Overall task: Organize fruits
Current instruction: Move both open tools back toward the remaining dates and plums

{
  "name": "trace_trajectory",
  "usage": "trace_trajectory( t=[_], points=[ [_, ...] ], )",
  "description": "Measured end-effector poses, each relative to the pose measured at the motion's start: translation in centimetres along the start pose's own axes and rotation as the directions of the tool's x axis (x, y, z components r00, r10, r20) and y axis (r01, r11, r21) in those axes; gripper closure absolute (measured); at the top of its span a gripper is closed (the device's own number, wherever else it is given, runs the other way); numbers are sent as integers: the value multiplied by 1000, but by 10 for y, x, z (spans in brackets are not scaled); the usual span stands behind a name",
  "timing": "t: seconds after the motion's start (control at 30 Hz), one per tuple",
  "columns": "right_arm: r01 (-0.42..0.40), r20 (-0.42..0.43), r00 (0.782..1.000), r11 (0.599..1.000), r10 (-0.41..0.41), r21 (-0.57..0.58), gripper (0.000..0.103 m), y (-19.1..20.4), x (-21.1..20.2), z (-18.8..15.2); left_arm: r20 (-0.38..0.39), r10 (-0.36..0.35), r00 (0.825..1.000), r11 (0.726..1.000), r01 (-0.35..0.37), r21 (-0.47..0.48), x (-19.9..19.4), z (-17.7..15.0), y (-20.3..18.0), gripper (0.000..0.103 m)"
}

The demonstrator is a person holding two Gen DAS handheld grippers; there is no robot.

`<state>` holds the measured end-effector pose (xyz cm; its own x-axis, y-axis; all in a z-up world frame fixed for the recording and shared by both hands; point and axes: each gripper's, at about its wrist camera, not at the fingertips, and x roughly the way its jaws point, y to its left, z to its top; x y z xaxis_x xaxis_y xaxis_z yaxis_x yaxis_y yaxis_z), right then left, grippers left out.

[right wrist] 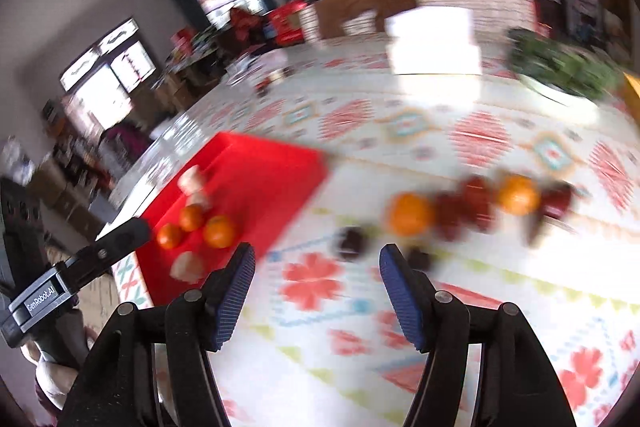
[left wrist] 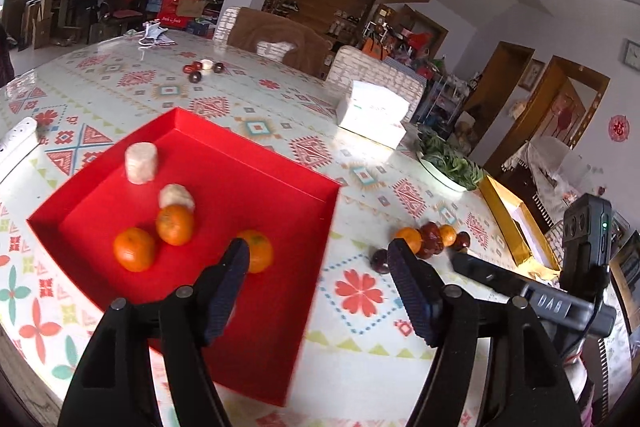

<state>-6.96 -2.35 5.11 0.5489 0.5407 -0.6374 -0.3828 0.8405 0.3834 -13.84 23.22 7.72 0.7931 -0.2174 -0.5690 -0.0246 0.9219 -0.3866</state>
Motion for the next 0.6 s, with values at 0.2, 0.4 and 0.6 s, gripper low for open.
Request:
trace_trajectory(
  t=[0.2,0.4,0.6],
  points=[
    [115,17,993,987,-118,117,33,-83,-49,1,-27,-39,999,999,39,11,17,-7,-30,32],
    [206,16,977,963,-212,175,33,-134,-76,-2,-87,-71,994,997,75,34,40,-14,-54,32],
    [205,-18,979,963,-205,174,33,-135,-52,3,-117,-71,991,993,82,90,48,-20,-68,32]
  ],
)
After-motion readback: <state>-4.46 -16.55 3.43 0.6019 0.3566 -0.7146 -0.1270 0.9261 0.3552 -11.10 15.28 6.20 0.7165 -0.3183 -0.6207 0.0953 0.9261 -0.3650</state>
